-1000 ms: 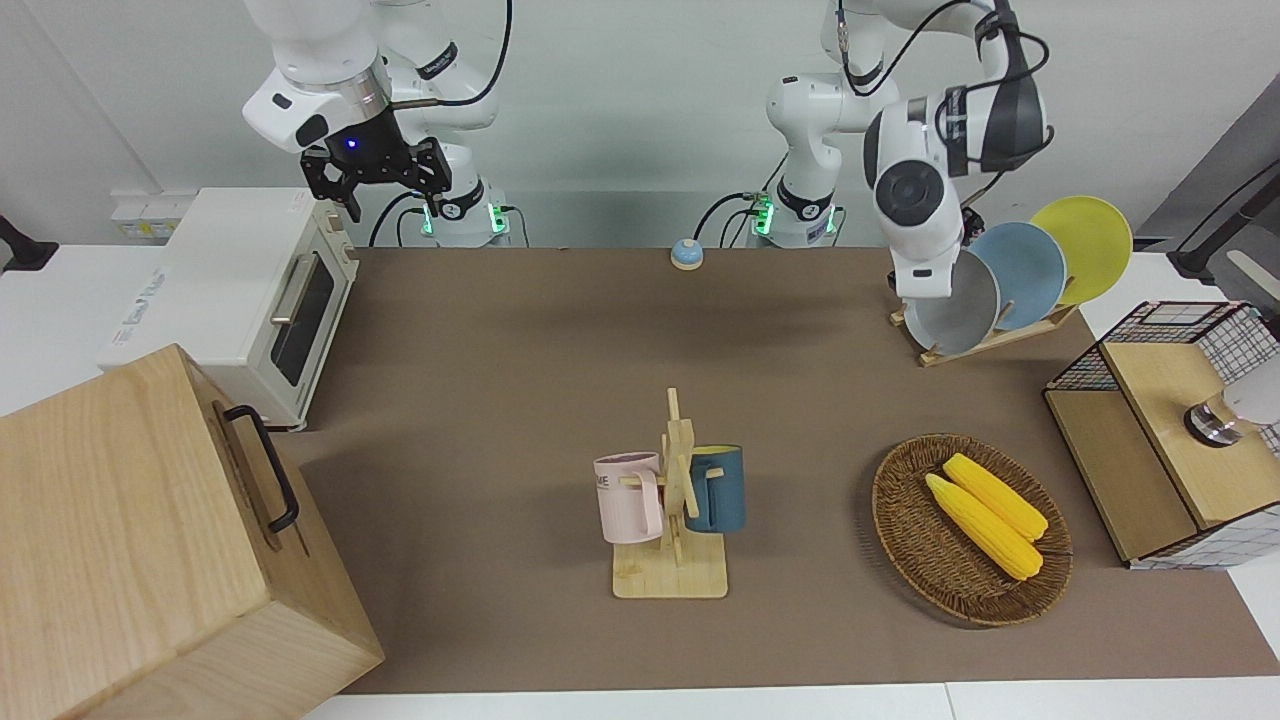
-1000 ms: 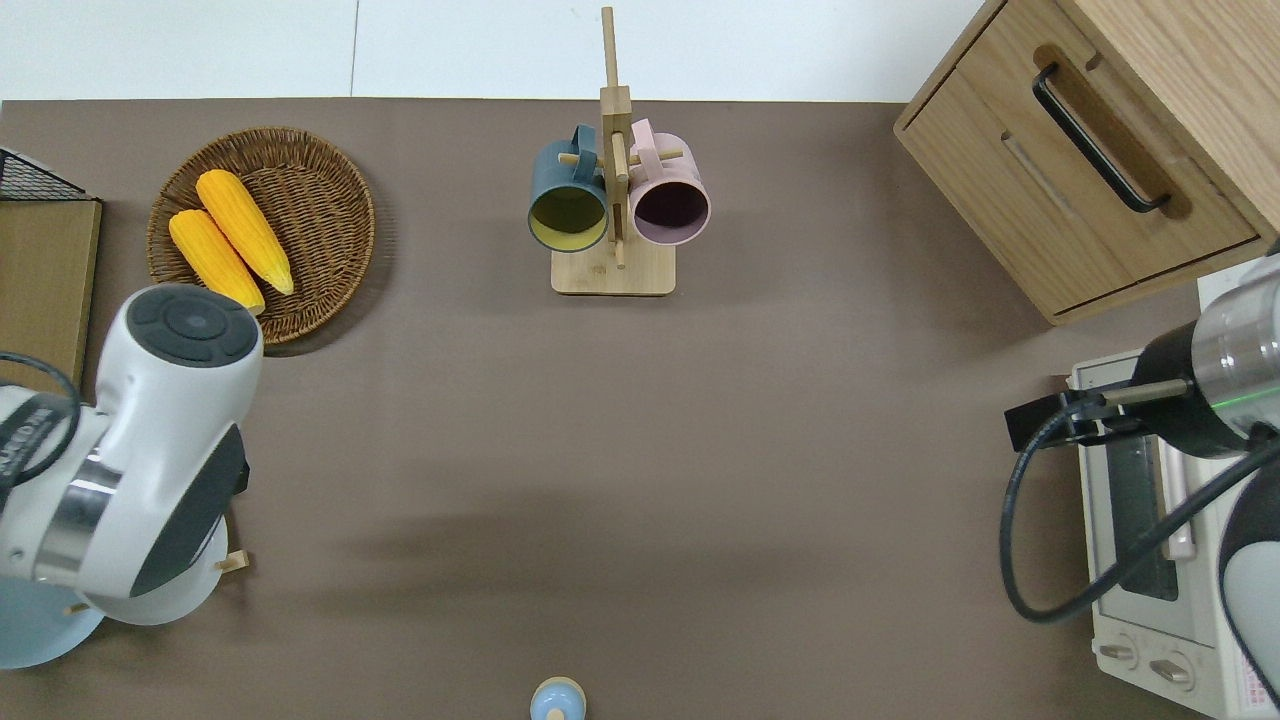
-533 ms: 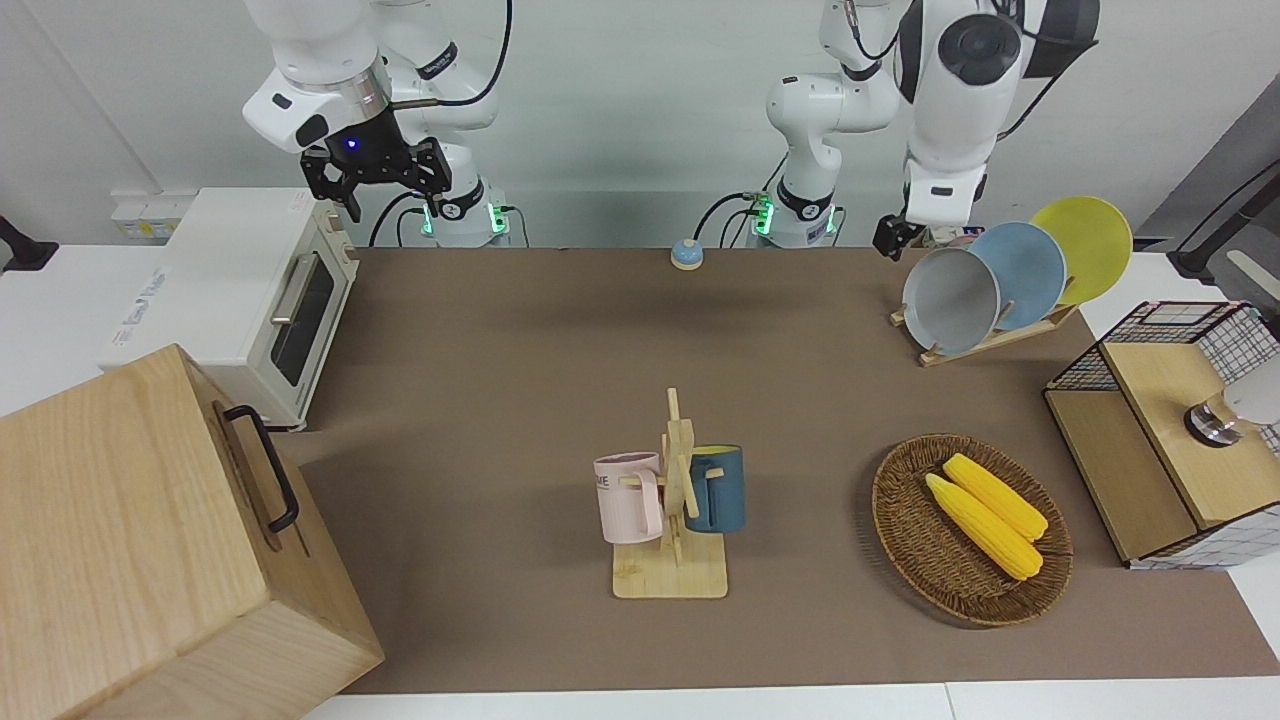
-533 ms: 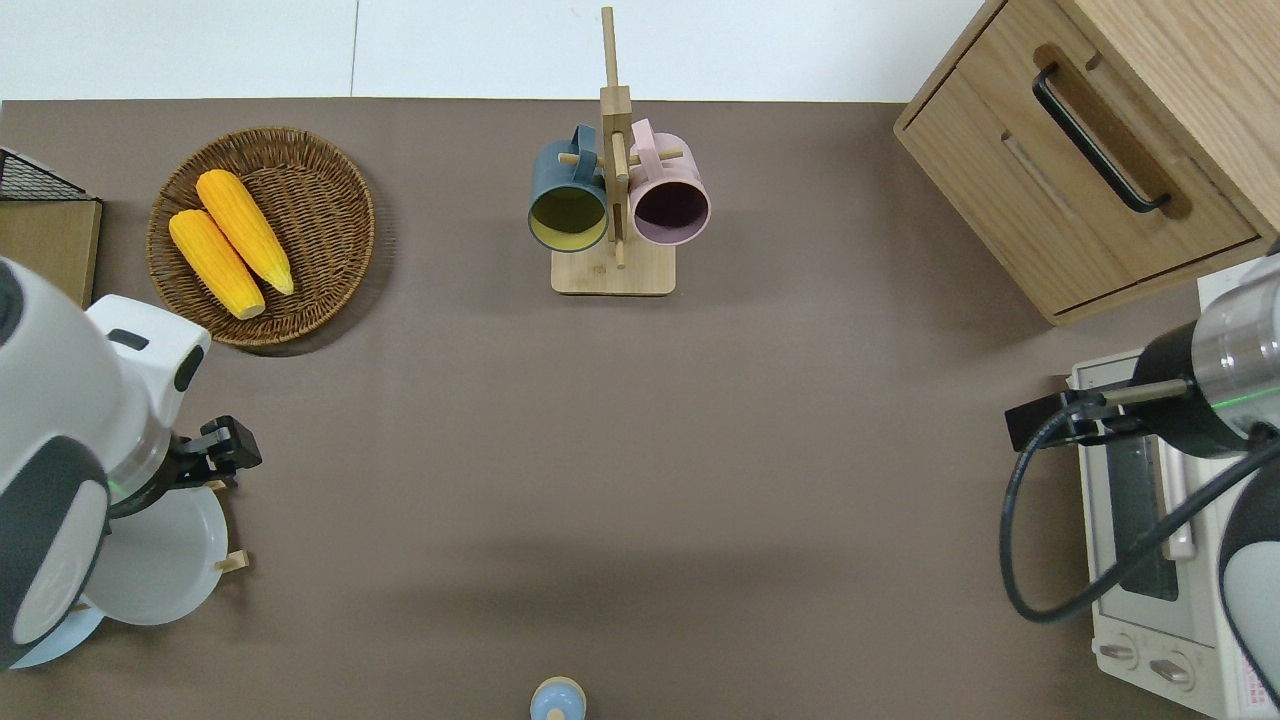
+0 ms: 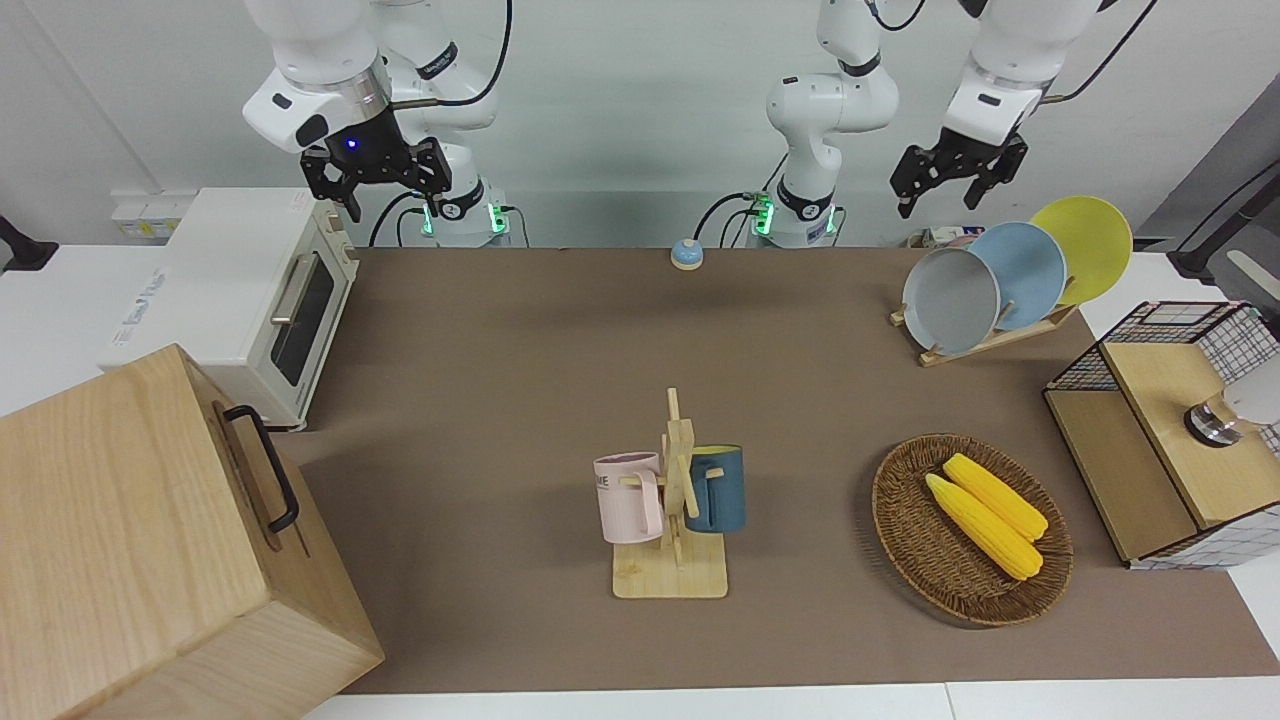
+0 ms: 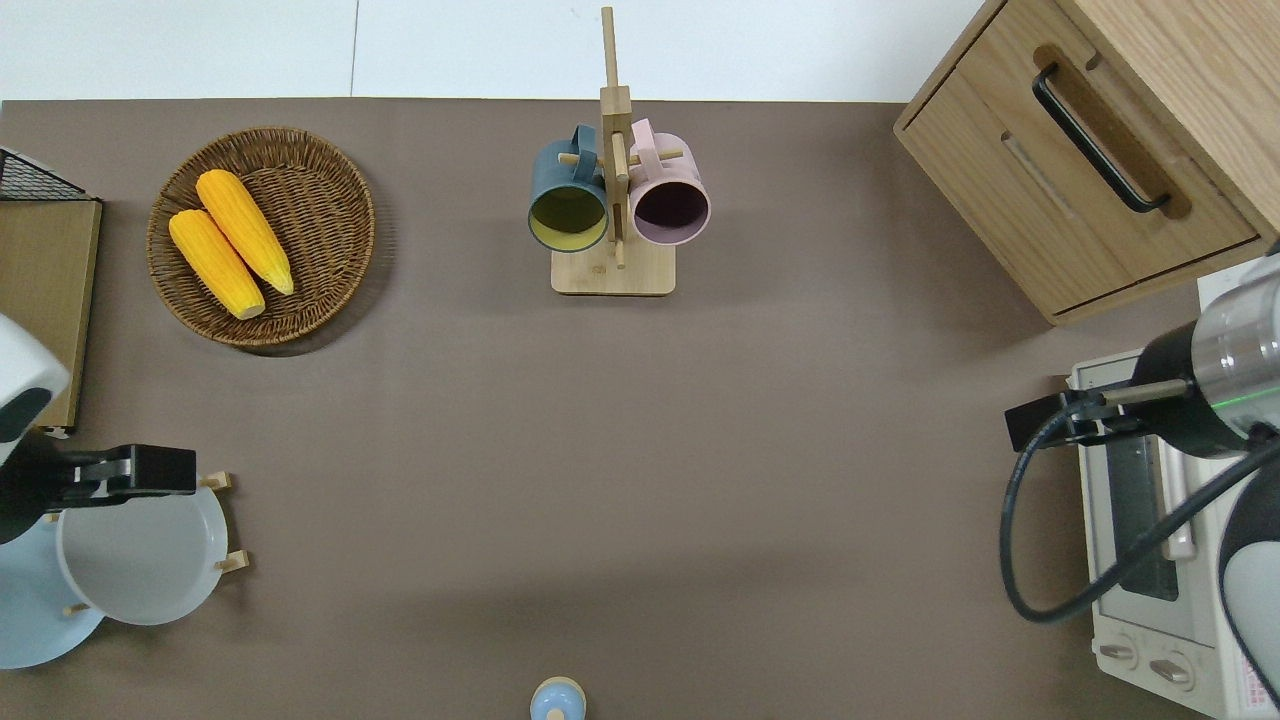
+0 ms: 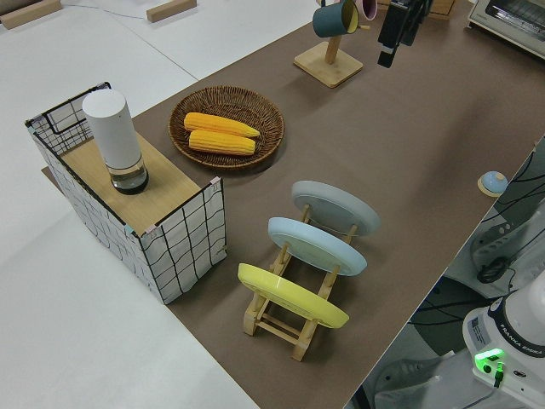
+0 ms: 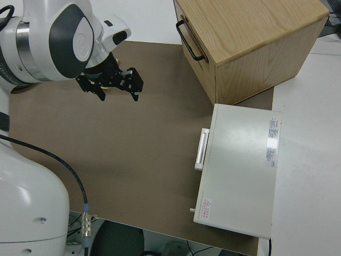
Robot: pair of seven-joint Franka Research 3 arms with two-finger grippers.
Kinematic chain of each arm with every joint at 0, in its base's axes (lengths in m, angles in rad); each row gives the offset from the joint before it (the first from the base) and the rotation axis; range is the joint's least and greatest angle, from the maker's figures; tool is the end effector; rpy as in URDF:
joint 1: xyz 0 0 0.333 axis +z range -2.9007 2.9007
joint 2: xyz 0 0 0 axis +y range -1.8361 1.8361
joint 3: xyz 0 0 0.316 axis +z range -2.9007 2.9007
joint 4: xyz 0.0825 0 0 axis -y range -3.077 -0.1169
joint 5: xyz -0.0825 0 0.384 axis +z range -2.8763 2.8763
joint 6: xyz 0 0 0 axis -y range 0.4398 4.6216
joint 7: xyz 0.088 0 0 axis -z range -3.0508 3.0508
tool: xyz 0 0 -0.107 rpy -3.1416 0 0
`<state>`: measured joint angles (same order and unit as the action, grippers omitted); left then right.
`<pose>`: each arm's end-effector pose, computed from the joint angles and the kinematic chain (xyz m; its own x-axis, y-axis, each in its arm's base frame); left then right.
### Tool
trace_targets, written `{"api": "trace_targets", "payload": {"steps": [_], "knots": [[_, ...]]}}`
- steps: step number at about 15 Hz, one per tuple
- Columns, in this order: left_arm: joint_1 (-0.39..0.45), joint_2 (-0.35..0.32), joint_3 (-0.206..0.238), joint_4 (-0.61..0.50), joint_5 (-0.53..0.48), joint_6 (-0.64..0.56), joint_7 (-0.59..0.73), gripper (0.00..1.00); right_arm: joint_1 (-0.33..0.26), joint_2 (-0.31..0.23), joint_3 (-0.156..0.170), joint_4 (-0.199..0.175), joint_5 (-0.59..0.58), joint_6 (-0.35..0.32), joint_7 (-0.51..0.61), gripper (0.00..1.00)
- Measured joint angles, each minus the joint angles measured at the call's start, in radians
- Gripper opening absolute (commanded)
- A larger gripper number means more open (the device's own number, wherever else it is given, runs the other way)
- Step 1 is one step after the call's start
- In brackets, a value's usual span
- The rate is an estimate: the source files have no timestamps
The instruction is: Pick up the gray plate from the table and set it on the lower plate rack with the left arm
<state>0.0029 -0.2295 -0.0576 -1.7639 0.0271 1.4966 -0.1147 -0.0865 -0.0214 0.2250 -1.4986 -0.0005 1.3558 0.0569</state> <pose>0.4725 -0.0262 0.6455 0.9974 0.0639 -0.0333 0.0624 -0.9971 -0.0443 0.5197 0.0739 0.6516 0.9894 0.0798 -0.1211 0.0818 -0.9966 0.0122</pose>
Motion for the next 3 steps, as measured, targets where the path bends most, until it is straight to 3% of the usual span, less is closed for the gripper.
{"api": "trace_targets", "payload": {"steps": [3], "knots": [[0.006,-0.017,-0.002,0.008,-0.001,0.000,0.035,0.99,0.000,0.000,0.000,0.000,0.000,0.000,0.000,0.987]]}}
